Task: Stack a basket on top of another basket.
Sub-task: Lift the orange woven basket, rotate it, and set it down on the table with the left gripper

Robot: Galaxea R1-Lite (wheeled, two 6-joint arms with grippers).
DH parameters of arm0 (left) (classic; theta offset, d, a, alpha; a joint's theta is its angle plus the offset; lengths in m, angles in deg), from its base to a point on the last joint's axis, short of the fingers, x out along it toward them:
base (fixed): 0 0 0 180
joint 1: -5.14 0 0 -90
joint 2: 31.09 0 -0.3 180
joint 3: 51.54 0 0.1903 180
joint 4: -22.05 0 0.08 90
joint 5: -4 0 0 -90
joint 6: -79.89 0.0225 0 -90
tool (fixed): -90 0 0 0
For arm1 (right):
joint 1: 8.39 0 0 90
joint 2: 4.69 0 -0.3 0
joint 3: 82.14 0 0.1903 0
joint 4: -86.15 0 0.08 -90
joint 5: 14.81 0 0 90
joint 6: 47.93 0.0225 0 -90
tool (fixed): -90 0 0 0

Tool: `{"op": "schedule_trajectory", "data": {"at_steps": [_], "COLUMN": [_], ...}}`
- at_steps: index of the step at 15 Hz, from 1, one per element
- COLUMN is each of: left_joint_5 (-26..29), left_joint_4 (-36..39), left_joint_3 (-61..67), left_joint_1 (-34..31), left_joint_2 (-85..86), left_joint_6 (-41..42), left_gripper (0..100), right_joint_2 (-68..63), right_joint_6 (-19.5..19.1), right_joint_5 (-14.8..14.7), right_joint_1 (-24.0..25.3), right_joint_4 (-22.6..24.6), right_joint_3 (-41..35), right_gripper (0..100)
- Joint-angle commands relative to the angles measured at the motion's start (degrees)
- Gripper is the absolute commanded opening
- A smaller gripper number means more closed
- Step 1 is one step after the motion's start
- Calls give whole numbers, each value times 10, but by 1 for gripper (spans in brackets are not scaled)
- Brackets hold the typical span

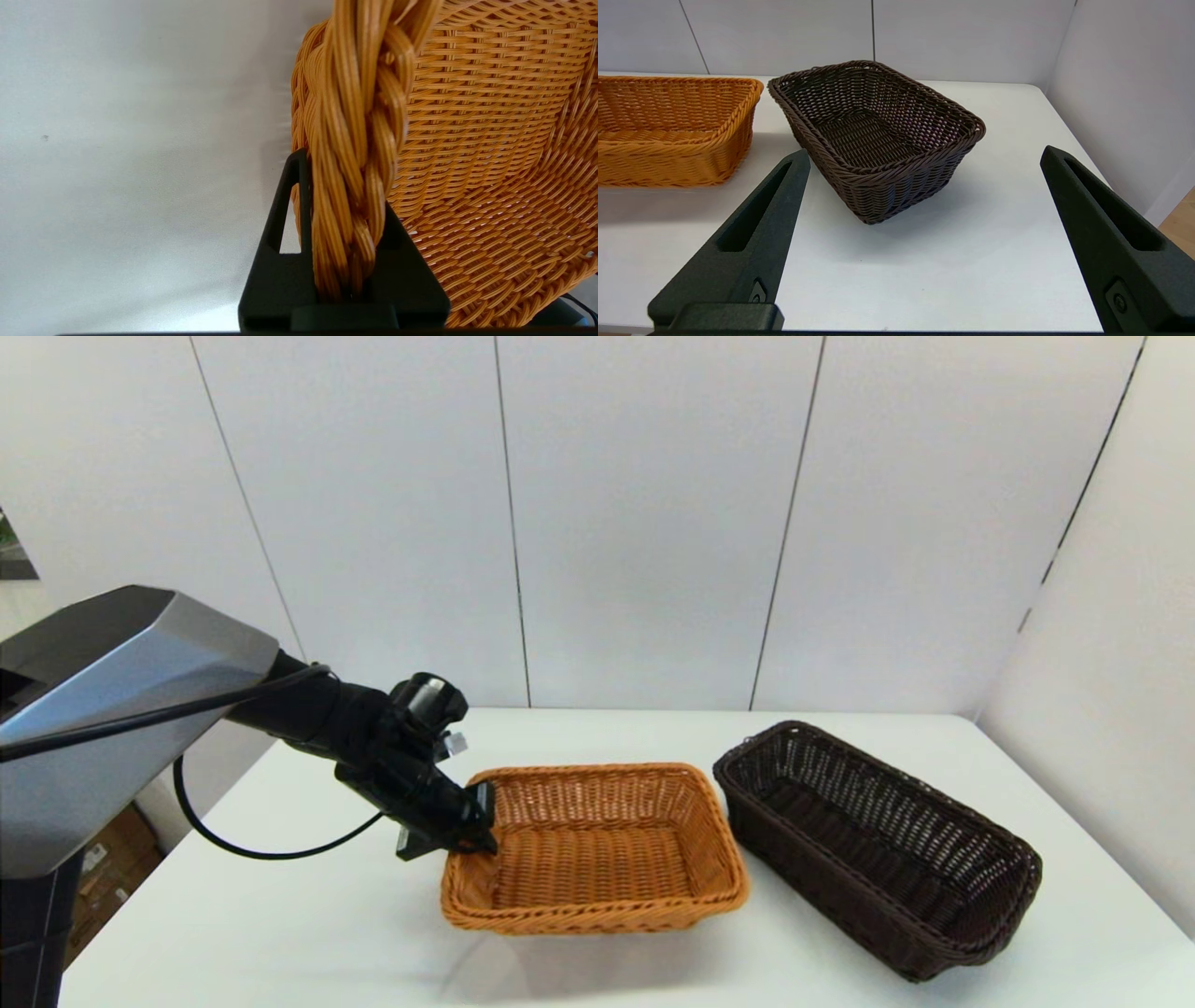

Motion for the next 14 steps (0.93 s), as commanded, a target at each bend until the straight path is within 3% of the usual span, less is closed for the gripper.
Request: {"op": "schedule_trajectory", "data": {"at_steps": [1, 8, 9, 14], "left_joint_5": [1, 2, 3, 3], "left_joint_4": [-1, -5, -8, -19], "left_joint_3": [-3, -7, -8, -15], "left_joint_1": [0, 0, 0, 0], "left_joint_2": [-1, -2, -2, -6], "left_joint_6": [-3, -3, -3, -4], "left_gripper": [0, 0, 100, 100], "right_joint_2": [0, 0, 0, 0], "right_joint_6": [0, 0, 0, 0], "right_joint_5": [0, 0, 0, 0], "right_joint_1": [0, 0, 0, 0], "right_joint_4": [0, 0, 0, 0], "right_joint_3": [0, -1, 0, -1], "right_gripper": [100, 100, 100, 100]}}
